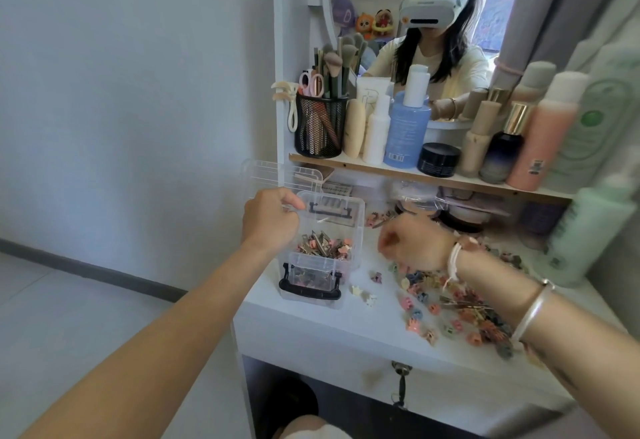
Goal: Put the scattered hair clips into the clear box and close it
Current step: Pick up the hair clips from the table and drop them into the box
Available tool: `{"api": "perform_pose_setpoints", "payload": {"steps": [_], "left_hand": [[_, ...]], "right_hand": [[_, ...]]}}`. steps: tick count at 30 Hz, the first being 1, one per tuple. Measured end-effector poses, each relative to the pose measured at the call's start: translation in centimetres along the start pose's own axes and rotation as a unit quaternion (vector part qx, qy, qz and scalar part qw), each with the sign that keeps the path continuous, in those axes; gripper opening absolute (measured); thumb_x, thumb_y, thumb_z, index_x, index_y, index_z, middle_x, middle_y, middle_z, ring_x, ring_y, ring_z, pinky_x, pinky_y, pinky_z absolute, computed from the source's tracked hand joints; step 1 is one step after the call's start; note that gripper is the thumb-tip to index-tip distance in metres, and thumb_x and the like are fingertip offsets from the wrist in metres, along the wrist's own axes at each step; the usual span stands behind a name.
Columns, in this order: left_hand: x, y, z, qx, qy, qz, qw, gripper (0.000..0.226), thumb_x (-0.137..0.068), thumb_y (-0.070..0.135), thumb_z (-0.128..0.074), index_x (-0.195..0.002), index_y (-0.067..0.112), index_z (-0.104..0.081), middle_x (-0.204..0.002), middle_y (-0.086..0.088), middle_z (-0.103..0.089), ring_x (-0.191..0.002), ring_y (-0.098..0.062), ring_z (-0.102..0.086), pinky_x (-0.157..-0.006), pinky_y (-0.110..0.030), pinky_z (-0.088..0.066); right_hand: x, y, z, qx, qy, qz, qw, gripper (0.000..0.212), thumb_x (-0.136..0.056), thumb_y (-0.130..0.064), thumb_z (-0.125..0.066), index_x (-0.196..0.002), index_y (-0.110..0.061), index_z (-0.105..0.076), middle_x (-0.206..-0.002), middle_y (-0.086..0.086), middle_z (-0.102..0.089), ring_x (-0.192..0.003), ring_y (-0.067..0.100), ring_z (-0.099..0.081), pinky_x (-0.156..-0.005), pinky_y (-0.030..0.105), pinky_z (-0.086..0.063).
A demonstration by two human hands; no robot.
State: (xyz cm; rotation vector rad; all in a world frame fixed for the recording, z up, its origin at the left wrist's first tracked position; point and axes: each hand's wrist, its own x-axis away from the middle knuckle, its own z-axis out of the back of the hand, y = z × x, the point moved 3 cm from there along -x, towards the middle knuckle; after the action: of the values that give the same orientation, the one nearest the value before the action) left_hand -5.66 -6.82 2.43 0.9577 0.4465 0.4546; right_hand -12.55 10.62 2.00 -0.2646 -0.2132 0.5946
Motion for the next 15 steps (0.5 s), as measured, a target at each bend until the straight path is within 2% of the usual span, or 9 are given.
{"api": "perform_pose_setpoints", "payload": {"steps": [1,3,5,8,11,13,15], "left_hand": [[0.0,0.0,0.0,0.001,0.000,0.000,1.000,0.028,-0.083,-0.008,-0.047,-0.079,0.015,-0.063,-0.125,-0.011,-0.060,-0.102,-0.031,-0.063,-0.095,-0.039,-0.049],[0.1,0.0,0.0,0.002,0.003,-0.001,1.000,0.028,-0.083,-0.009,-0.047,-0.078,0.013,-0.063,-0.125,-0.012,-0.060,-0.104,-0.031,-0.062,-0.097,-0.041,-0.049],[0.2,0.0,0.1,0.004,0.006,-0.002,1.000,0.028,-0.082,-0.009,-0.047,-0.077,0.013,-0.063,-0.126,-0.013,-0.059,-0.106,-0.031,-0.061,-0.097,-0.041,-0.049],[0.3,-0.1,0.1,0.005,0.007,-0.001,1.000,0.029,-0.082,-0.010,-0.047,-0.075,0.014,-0.061,-0.128,-0.013,-0.058,-0.108,-0.030,-0.060,-0.097,-0.042,-0.049],[0.3,0.0,0.1,0.005,0.006,-0.002,1.000,0.029,-0.082,-0.010,-0.047,-0.074,0.015,-0.061,-0.128,-0.013,-0.058,-0.109,-0.030,-0.060,-0.097,-0.042,-0.049],[0.3,0.0,0.2,0.006,0.006,-0.001,1.000,0.028,-0.082,-0.009,-0.047,-0.074,0.015,-0.061,-0.128,-0.013,-0.058,-0.108,-0.030,-0.060,-0.097,-0.042,-0.049],[0.4,-0.1,0.2,0.005,0.007,-0.001,1.000,0.029,-0.083,-0.009,-0.048,-0.073,0.016,-0.060,-0.126,-0.013,-0.059,-0.107,-0.030,-0.060,-0.097,-0.042,-0.049]], "right_hand": [[0.1,0.0,-0.9,-0.001,-0.019,-0.007,1.000,0.013,-0.090,-0.024,-0.053,-0.087,-0.016,-0.063,-0.088,0.004,-0.069,-0.072,0.018,-0.067,-0.068,0.026,-0.051],[0.4,-0.5,-2.3,-0.028,-0.064,-0.013,0.997,0.027,-0.087,-0.040,-0.055,-0.096,-0.015,-0.060,-0.081,0.002,-0.066,-0.066,0.015,-0.061,-0.072,0.030,-0.050],[0.4,-1.2,-3.2,-0.016,-0.092,-0.003,0.996,0.039,-0.082,-0.046,-0.060,-0.104,-0.014,-0.057,-0.085,0.002,-0.064,-0.064,0.014,-0.056,-0.074,0.032,-0.049],[0.3,-2.1,-3.8,0.012,-0.080,0.023,0.996,0.034,-0.077,-0.031,-0.071,-0.104,-0.013,-0.061,-0.096,0.004,-0.065,-0.067,0.015,-0.057,-0.070,0.027,-0.048],[0.5,-2.4,-3.9,-0.015,-0.071,0.037,0.997,0.018,-0.076,-0.011,-0.070,-0.094,-0.009,-0.069,-0.088,0.003,-0.065,-0.073,0.015,-0.059,-0.058,0.018,-0.045],[0.5,-2.3,-3.8,-0.011,-0.063,0.040,0.997,0.015,-0.076,-0.003,-0.066,-0.091,-0.005,-0.071,-0.091,0.006,-0.069,-0.074,0.014,-0.058,-0.059,0.017,-0.045],[0.1,-1.8,-2.4,0.005,-0.016,0.037,0.999,0.018,-0.079,-0.002,-0.063,-0.095,-0.006,-0.070,-0.100,0.006,-0.071,-0.081,0.012,-0.058,-0.067,0.016,-0.045]]}}
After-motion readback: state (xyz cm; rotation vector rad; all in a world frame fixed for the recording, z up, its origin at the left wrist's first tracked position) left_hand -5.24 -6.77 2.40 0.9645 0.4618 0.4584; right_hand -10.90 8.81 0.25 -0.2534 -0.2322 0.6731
